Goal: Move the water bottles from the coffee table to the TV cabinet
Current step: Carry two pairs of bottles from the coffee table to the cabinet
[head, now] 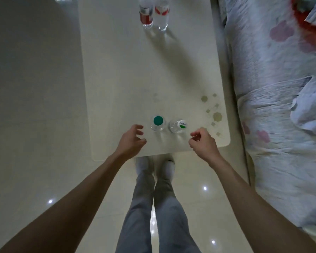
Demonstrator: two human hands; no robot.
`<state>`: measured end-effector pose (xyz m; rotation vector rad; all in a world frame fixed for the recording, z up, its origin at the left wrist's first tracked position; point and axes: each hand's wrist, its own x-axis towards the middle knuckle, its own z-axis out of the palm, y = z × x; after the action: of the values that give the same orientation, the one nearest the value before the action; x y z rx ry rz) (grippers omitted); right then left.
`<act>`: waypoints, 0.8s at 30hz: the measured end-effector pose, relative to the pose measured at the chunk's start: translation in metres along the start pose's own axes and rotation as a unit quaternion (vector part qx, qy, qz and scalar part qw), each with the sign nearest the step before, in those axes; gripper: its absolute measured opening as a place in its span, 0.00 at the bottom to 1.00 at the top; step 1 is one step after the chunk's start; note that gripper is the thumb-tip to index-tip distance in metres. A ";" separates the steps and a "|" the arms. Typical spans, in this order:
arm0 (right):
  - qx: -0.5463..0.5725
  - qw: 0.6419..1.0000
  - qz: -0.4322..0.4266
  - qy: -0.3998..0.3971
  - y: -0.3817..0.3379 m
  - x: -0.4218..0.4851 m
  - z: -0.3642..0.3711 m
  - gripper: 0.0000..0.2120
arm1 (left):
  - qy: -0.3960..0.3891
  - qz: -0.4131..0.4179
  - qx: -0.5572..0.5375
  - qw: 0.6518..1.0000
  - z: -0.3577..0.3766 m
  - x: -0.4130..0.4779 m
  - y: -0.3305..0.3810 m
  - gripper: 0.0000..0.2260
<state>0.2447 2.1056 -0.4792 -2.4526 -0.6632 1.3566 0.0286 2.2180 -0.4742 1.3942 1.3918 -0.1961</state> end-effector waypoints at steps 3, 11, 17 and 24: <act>0.044 0.999 0.027 0.006 0.020 0.032 0.023 0.21 | -0.011 -0.019 -0.043 0.999 0.015 0.037 -0.015 0.30; 0.033 0.992 -0.113 0.038 0.026 0.080 0.062 0.41 | 0.013 0.094 0.017 0.995 0.041 0.098 -0.026 0.44; 0.026 0.988 -0.144 0.044 0.018 0.093 0.071 0.37 | 0.039 0.137 0.045 0.989 0.054 0.108 -0.021 0.35; 0.034 0.989 -0.126 0.075 0.014 0.082 0.064 0.37 | 0.089 0.119 0.022 0.989 0.051 0.088 -0.022 0.30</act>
<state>0.2314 2.1355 -0.5786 -2.2971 -0.8408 1.0706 0.0653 2.2266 -0.5713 1.6341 1.3571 0.0564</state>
